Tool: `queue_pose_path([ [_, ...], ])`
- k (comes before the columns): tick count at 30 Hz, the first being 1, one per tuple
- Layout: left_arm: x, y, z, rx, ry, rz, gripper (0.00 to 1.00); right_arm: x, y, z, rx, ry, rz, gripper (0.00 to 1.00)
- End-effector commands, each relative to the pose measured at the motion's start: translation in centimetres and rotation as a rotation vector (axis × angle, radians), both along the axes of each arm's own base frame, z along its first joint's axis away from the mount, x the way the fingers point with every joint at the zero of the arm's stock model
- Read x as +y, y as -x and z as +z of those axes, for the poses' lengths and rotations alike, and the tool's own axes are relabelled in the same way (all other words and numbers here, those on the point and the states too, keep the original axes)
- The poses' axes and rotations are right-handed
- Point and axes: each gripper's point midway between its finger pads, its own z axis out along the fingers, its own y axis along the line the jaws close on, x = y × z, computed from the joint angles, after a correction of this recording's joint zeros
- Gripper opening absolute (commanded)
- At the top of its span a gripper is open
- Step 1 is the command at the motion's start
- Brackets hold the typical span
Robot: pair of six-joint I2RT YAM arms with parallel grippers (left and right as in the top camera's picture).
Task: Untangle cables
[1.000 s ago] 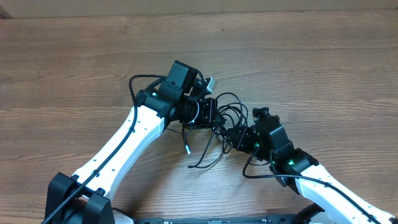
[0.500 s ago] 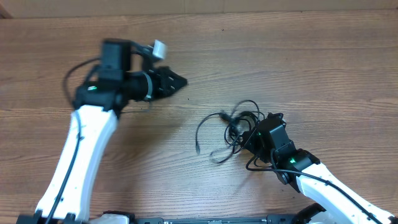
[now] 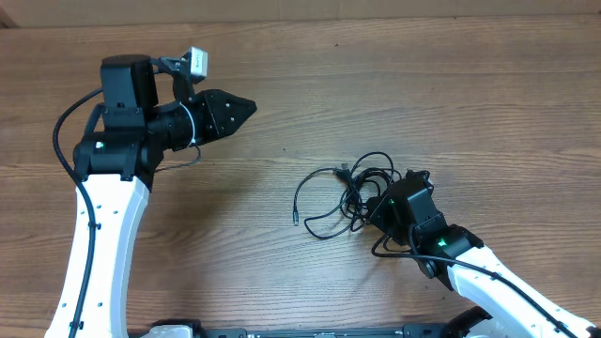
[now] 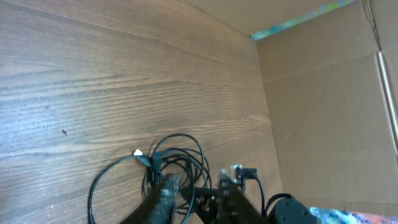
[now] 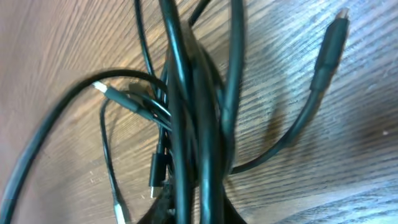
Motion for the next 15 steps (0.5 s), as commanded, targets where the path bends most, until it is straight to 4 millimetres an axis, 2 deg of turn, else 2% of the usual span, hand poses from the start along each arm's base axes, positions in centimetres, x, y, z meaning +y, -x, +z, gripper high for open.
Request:
queue_pose_path([
  [1, -0.1, 0.0, 0.0, -0.007, -0.038, 0.013, 0.32, -0.3, -0.2, 0.1, -0.009, 0.003, -0.016, 0.33],
  [2, -0.1, 0.0, -0.1, -0.002, -0.044, 0.016, 0.35, -0.3, -0.2, 0.0, -0.007, 0.004, -0.016, 0.41],
  [4, -0.2, 0.1, -0.3, 0.005, -0.05, 0.017, 0.44, -0.3, -0.1, 0.0, -0.003, 0.006, -0.016, 0.73],
  [6, -0.3, 0.2, -0.4, 0.005, -0.057, 0.016, 0.61, -0.3, -0.1, 0.0, -0.002, 0.003, -0.013, 0.87],
  [7, -0.5, 0.2, -0.4, 0.004, -0.059, 0.013, 0.7, -0.3, -0.1, 0.0, -0.002, 0.003, -0.013, 0.91],
  [8, -0.6, 0.2, -0.4, 0.004, -0.059, 0.009, 0.77, -0.3, -0.1, 0.0, -0.002, 0.003, -0.013, 1.0],
  [11, -1.0, 0.3, -0.6, 0.003, -0.077, 0.008, 0.92, -0.2, -0.1, 0.0, -0.002, 0.001, -0.011, 1.0],
  [15, -1.3, 0.2, -1.0, -0.001, -0.115, 0.02, 1.0, -0.1, -0.2, 0.1, -0.007, -0.002, -0.011, 1.0],
])
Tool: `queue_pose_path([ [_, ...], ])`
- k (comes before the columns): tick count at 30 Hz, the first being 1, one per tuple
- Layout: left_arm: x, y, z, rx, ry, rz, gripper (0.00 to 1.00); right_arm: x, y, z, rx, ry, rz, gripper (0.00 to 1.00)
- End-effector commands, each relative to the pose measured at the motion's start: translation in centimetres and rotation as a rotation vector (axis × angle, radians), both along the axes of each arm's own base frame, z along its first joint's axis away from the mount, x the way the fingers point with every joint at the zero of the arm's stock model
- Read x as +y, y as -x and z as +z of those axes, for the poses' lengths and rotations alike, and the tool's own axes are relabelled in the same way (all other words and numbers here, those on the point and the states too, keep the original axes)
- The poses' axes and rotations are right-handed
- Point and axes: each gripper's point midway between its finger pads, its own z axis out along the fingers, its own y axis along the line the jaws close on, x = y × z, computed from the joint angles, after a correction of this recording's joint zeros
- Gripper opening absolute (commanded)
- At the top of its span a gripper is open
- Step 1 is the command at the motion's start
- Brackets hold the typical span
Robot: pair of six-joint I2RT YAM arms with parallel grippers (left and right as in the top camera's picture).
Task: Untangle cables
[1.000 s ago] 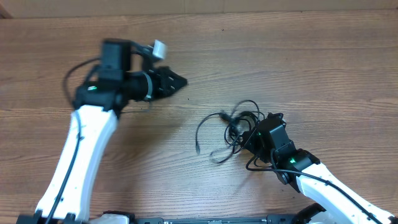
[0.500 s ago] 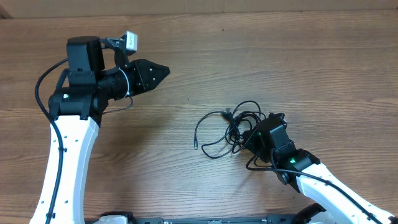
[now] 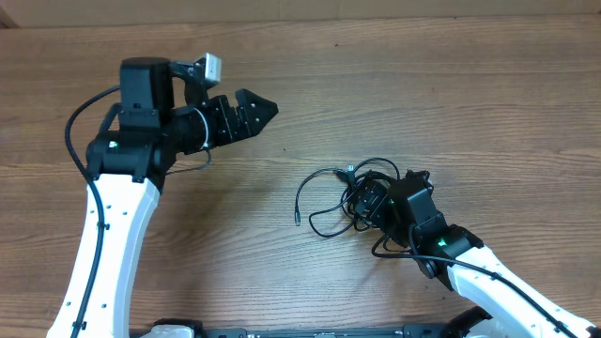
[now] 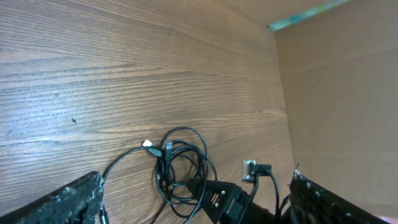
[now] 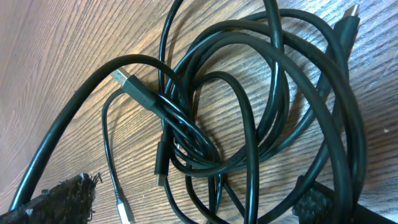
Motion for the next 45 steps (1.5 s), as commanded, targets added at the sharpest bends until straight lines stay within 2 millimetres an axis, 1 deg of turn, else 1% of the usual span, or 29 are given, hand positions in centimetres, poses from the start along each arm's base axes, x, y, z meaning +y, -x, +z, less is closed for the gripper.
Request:
queue_pose_path([
  [1, -0.1, -0.3, 0.3, -0.03, -0.046, 0.017, 1.0, -0.1, -0.2, 0.1, -0.01, -0.001, -0.009, 1.0],
  [9, -0.9, -0.1, 0.0, -0.033, -0.066, 0.003, 1.0, -0.1, -0.2, 0.1, -0.01, 0.0, -0.009, 1.0],
  [16, -3.0, 0.9, 0.0, -0.053, -0.085, -0.066, 1.0, -0.1, -0.3, 0.2, -0.015, -0.004, -0.009, 1.0],
  [19, -4.0, 1.3, -0.6, -0.062, -0.137, -0.079, 1.0, -0.1, -0.3, 0.2, -0.016, -0.004, -0.009, 1.0],
  [26, -5.3, 2.1, -2.3, -0.07, -0.291, -0.059, 1.0, 0.0, -0.5, 0.3, -0.023, -0.008, -0.009, 1.0],
  [30, -6.3, 2.4, -4.1, -0.052, -0.349, -0.076, 1.0, 0.0, -0.5, 0.3, -0.023, -0.008, -0.009, 1.0],
  [31, -6.7, 2.6, -5.2, -0.023, -0.359, -0.093, 1.0, 0.0, -0.5, 0.3, -0.023, -0.008, -0.009, 1.0],
  [32, -6.9, 2.6, -5.9, -0.004, -0.362, -0.101, 0.97, 0.0, -0.4, 0.3, -0.023, -0.008, -0.009, 1.0],
  [34, -6.8, 3.0, -8.3, 0.091, -0.377, -0.094, 0.89, 0.0, -0.4, 0.3, -0.023, -0.007, -0.008, 1.0],
  [35, -6.7, 3.0, -8.9, 0.116, -0.381, -0.087, 0.89, 0.0, -0.4, 0.3, -0.023, -0.007, -0.008, 1.0],
  [36, -6.4, 3.3, -10.7, 0.196, -0.393, -0.071, 0.89, 0.0, -0.4, 0.3, -0.023, -0.007, -0.008, 1.0],
  [38, -6.3, 3.5, -12.1, 0.246, -0.413, -0.076, 0.9, 0.0, -0.5, 0.3, -0.023, -0.007, -0.009, 1.0],
  [39, -6.4, 3.6, -12.6, 0.259, -0.416, -0.081, 0.91, 0.0, -0.4, 0.3, -0.023, -0.007, -0.009, 1.0],
  [41, -6.8, 3.7, -13.5, 0.288, -0.411, -0.098, 0.99, 0.0, -0.5, 0.3, -0.023, -0.008, -0.009, 1.0],
  [43, -7.7, 4.0, -14.5, 0.333, -0.379, -0.137, 1.0, 0.0, -0.5, 0.4, -0.026, -0.009, -0.009, 1.0],
  [45, -8.2, 4.3, -15.5, 0.367, -0.372, -0.157, 1.0, 0.1, -0.7, 0.5, -0.034, -0.014, -0.009, 1.0],
])
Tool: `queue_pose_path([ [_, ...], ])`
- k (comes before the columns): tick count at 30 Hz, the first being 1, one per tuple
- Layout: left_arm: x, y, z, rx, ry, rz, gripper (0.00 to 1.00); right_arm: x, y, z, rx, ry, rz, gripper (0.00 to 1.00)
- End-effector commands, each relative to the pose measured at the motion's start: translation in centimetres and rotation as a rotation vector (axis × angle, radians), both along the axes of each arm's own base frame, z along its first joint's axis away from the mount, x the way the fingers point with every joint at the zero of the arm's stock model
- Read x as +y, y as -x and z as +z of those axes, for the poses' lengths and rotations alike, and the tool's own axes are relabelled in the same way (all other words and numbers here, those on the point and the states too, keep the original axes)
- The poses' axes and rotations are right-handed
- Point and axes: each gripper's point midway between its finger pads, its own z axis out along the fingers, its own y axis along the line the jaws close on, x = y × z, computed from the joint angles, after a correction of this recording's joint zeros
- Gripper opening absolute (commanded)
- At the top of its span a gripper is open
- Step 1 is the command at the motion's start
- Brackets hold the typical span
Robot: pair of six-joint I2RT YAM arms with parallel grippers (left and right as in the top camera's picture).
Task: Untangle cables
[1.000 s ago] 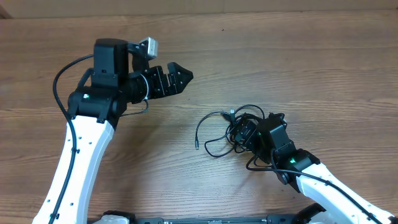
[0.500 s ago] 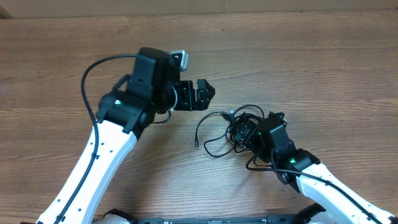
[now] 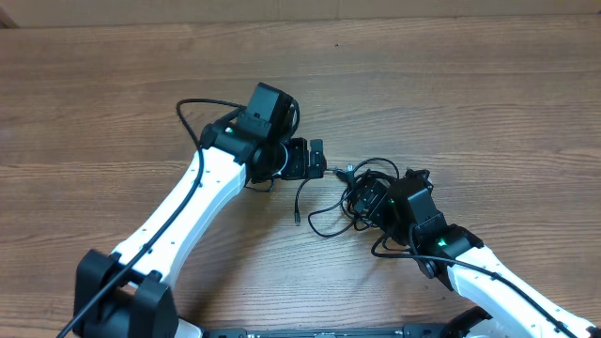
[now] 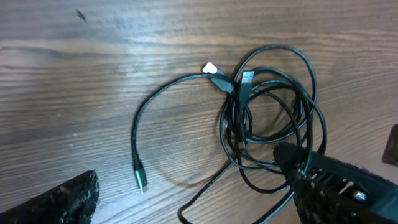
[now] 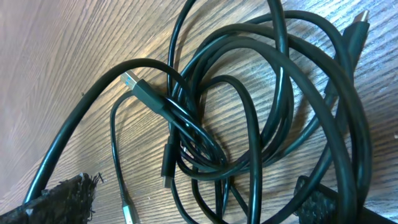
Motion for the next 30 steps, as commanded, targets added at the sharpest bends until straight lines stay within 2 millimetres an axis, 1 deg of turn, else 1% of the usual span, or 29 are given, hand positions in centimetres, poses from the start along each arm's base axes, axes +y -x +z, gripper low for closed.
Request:
queue_pose_path([
  [1, -1.2, 0.8, -2.0, 0.086, 0.028, -0.028, 1.0, -0.1, -0.3, 0.2, -0.017, -0.004, -0.009, 1.0],
  [7, -2.4, 1.0, -5.7, 0.147, -0.006, -0.062, 1.0, -0.1, -0.3, 0.2, -0.017, -0.004, -0.009, 1.0],
  [11, -2.9, 1.1, -7.8, 0.182, -0.022, -0.073, 0.99, -0.1, -0.3, 0.2, -0.017, -0.004, -0.009, 1.0],
  [13, -3.2, 1.1, -8.2, 0.194, -0.014, -0.078, 0.98, -0.1, -0.4, 0.3, -0.018, -0.004, -0.009, 1.0],
  [16, -3.4, 0.8, -8.1, 0.181, 0.0, -0.08, 0.99, 0.4, -1.1, 1.1, -0.06, -0.031, -0.011, 1.0],
  [19, -3.9, 0.4, -7.9, 0.156, 0.013, -0.087, 1.0, 1.0, -1.2, 1.4, -0.07, -0.054, 0.024, 0.98],
  [20, -4.3, 0.2, -7.8, 0.14, 0.018, -0.097, 1.0, 1.4, -1.0, 1.5, -0.063, -0.072, 0.04, 0.88],
  [21, -4.5, 0.2, -7.8, 0.129, 0.018, -0.105, 1.0, 1.9, -0.8, 1.6, -0.059, -0.094, 0.059, 0.8],
  [22, -4.7, -0.2, -7.8, 0.095, 0.012, -0.124, 1.0, 3.0, -0.5, 2.2, -0.057, -0.146, 0.104, 0.54],
  [23, -4.6, -0.5, -7.8, 0.084, 0.002, -0.118, 1.0, 3.4, -0.4, 2.6, -0.059, -0.171, 0.122, 0.37],
  [24, -4.5, -0.7, -7.8, 0.076, -0.006, -0.112, 1.0, 3.8, -0.4, 3.1, -0.066, -0.199, 0.139, 0.21],
  [25, -4.5, -0.8, -7.8, 0.071, -0.007, -0.111, 1.0, 3.9, -0.3, 3.6, -0.071, -0.215, 0.146, 0.12],
  [26, -4.4, -0.8, -7.8, 0.071, -0.008, -0.109, 1.0, 3.8, -0.4, 4.0, -0.079, -0.228, 0.147, 0.07],
  [27, -4.3, -0.9, -7.9, 0.07, -0.01, -0.106, 1.0, 3.6, -0.4, 4.3, -0.085, -0.232, 0.143, 0.04],
  [30, -4.1, -1.1, -7.8, 0.069, -0.009, -0.1, 1.0, 2.7, -0.6, 4.9, -0.099, -0.235, 0.117, 0.04],
])
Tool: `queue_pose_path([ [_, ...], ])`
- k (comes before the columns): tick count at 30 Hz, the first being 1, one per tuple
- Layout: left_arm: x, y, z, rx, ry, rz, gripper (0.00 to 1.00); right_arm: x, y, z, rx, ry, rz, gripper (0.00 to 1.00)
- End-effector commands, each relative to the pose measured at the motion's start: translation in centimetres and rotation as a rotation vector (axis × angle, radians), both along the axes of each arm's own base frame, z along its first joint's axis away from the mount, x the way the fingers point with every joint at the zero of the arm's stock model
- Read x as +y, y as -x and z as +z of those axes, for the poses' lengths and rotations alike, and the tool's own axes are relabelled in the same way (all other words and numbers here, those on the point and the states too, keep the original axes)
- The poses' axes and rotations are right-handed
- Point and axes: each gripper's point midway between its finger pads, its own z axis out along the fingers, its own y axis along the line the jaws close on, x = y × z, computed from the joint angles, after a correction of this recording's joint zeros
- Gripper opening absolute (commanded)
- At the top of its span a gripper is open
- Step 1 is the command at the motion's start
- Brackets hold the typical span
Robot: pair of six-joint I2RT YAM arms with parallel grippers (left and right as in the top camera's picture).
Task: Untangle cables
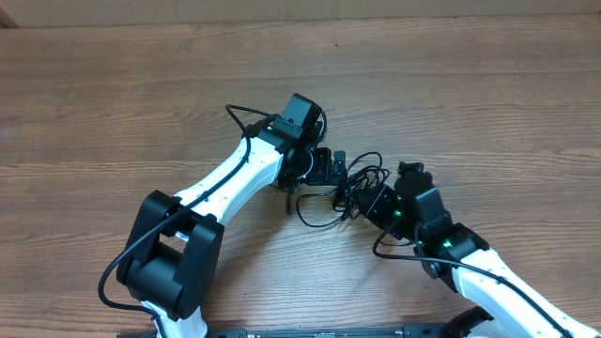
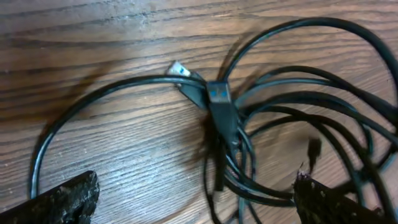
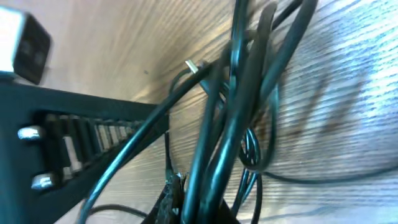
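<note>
A tangle of thin black cables (image 1: 355, 183) lies on the wooden table (image 1: 470, 84). My left gripper (image 2: 196, 193) hangs low over it, open wide, its fingers (image 2: 62, 199) on either side of the crossed strands. A black USB plug (image 2: 221, 106) and a second silver-tipped plug (image 2: 180, 68) lie just ahead of it. My right gripper (image 3: 205, 208) is shut on a bundle of cable strands (image 3: 239, 118), which rise taut from its jaws. In the overhead view the left gripper (image 1: 329, 169) and the right gripper (image 1: 376, 202) sit close on opposite sides of the tangle.
One loose cable end (image 1: 310, 216) loops out toward the front left of the tangle. The left gripper's black body (image 3: 62, 143) fills the right wrist view's left side, very near the held strands. A cardboard wall (image 1: 282, 7) runs along the table's far edge.
My right gripper, open around the tangle before, is now shut on a bundle of strands and has shifted left. The left gripper has come right and lower, open over the plugs.
At first my left gripper was shut far off at the left, while the right was shut on the tangle. Half a second later both stood open. The left arm was then at the tangle's left edge. Now it straddles the plugs and the right grips strands.
</note>
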Motion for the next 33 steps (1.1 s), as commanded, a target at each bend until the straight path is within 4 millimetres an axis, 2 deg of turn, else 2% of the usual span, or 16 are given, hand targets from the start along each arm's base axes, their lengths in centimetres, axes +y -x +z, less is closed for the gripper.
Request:
queue_pose_path([
  [1, 0.5, -0.4, -0.3, -0.021, -0.018, -0.008, 1.0, -0.3, -0.1, 1.8, -0.034, -0.046, 0.002, 0.04],
  [5, 0.0, -1.1, 0.8, -0.048, 0.043, -0.06, 1.0, -0.6, 0.0, 1.6, -0.023, -0.042, -0.005, 0.04],
  [9, 0.0, -2.7, 2.4, -0.085, 0.084, -0.061, 1.0, -1.2, 0.7, 0.6, 0.025, -0.009, -0.016, 0.04],
  [14, -1.2, -3.9, 6.8, -0.068, 0.292, -0.08, 1.0, -2.1, 1.7, -0.9, 0.089, 0.041, -0.036, 0.04],
  [15, -1.7, -3.8, 8.3, -0.047, 0.378, -0.1, 1.0, -2.2, 1.9, -1.1, 0.099, 0.046, -0.036, 0.04],
  [19, -2.4, -2.4, 10.9, -0.007, 0.559, -0.2, 1.0, -2.3, 2.0, -1.1, 0.101, 0.047, -0.036, 0.04],
  [20, -2.4, -1.4, 11.6, -0.01, 0.616, -0.266, 0.97, -2.2, 2.0, -1.1, 0.102, 0.047, -0.036, 0.04],
  [22, -2.1, -0.6, 11.6, -0.009, 0.626, -0.311, 0.93, -2.2, 2.0, -1.1, 0.102, 0.046, -0.035, 0.04],
  [24, -1.5, 0.3, 10.7, -0.032, 0.583, -0.371, 0.91, -2.3, 2.0, -1.1, 0.102, 0.047, -0.035, 0.04],
  [26, -0.8, 0.5, 9.2, -0.044, 0.481, -0.39, 0.91, -2.3, 2.1, -1.2, 0.107, 0.049, -0.036, 0.04],
  [28, 0.1, -0.1, 6.9, -0.081, 0.305, -0.391, 0.88, -2.3, 2.1, -1.2, 0.109, 0.05, -0.036, 0.04],
  [30, 0.5, -0.5, 5.6, -0.115, 0.191, -0.398, 0.83, -2.3, 2.1, -1.2, 0.11, 0.05, -0.036, 0.04],
  [33, -0.3, -0.3, 4.4, -0.163, 0.068, -0.44, 0.75, -2.3, 2.1, -1.2, 0.109, 0.05, -0.036, 0.04],
])
